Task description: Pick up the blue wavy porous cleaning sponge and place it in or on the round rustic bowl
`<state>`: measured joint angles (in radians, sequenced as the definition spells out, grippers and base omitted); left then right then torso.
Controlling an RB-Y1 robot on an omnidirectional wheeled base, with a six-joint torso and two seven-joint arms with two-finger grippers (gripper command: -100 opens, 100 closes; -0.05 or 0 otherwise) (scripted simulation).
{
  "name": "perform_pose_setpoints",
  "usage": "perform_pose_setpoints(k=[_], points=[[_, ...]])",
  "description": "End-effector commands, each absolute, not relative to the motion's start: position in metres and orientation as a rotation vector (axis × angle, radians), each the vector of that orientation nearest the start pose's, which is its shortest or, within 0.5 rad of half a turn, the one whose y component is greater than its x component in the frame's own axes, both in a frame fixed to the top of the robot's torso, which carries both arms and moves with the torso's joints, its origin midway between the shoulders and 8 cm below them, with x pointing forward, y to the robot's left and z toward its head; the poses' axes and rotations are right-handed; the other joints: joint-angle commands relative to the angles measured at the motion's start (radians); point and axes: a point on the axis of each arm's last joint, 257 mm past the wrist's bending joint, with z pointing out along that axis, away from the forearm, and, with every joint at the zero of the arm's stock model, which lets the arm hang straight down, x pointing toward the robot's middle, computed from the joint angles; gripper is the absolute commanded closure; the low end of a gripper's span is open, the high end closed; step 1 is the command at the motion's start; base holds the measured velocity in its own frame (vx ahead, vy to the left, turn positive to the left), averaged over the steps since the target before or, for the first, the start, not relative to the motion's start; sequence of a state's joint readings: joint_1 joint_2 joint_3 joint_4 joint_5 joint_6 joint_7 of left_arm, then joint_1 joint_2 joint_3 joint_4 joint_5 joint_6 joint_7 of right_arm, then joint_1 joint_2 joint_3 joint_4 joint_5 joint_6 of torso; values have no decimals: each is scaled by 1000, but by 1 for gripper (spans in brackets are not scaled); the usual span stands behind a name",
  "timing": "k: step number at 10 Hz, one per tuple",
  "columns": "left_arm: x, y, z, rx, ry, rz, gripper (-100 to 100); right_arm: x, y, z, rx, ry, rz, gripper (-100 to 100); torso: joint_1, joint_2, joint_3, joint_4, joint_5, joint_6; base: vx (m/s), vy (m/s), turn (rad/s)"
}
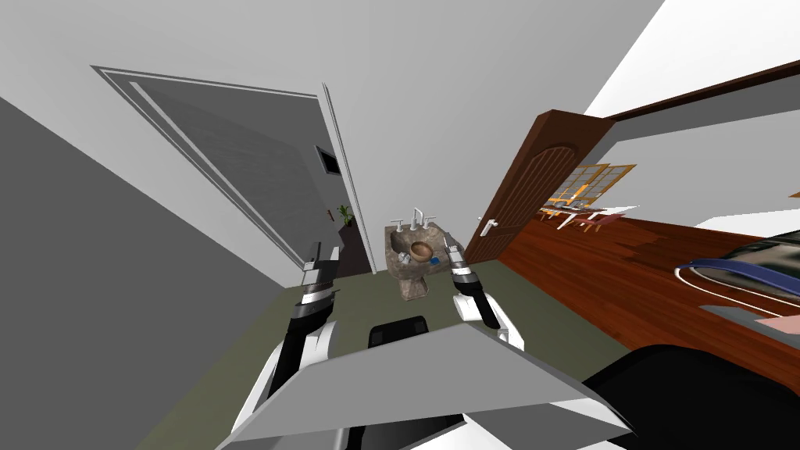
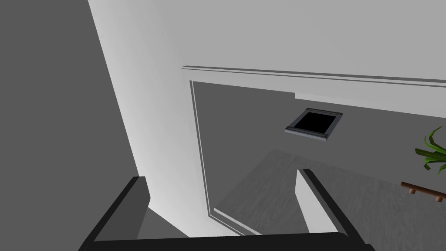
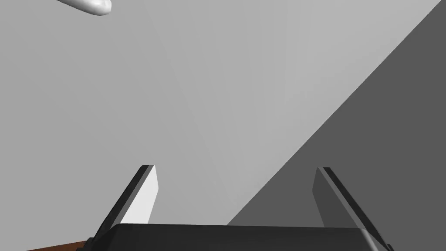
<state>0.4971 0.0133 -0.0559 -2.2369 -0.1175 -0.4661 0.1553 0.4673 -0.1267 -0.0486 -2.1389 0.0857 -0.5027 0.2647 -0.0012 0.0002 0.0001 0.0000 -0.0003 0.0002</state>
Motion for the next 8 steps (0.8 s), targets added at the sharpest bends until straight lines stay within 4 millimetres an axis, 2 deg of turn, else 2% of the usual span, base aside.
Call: perform_pose_setpoints(k=[1, 8], points=[[362, 248, -3, -707, 708, -1410, 0, 371, -283, -31, 438, 894, 899, -100, 0, 0, 0, 0, 0, 0, 2, -12, -30], [362, 248, -3, -707, 708, -1411, 0, 369, -290, -58, 299, 963, 671, -100, 1, 0, 0, 0, 0, 0, 3, -11, -57]])
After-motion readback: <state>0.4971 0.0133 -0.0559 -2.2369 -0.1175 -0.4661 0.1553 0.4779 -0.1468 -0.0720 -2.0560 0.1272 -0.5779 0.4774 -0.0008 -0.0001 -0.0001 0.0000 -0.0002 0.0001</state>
